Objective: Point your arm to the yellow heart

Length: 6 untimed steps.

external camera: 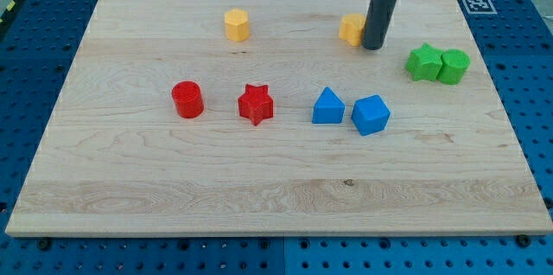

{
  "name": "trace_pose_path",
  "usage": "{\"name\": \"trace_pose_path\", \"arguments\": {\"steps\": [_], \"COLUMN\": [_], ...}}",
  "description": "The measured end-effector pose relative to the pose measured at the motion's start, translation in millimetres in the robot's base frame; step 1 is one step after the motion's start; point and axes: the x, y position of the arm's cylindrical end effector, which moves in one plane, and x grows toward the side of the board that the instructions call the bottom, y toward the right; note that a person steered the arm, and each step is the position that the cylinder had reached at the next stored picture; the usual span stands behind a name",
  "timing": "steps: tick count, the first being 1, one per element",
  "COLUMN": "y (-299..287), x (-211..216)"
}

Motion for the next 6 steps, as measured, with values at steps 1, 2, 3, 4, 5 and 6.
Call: {"name": "trace_pose_path", "arguments": {"steps": [1, 2, 3, 4, 5, 6], "y": [-0.5, 28.2, 47.7, 35.4, 24.0, 11.1], "x": [-1.1, 6.9, -8.3, -26.3, -26.8, -26.8]}}
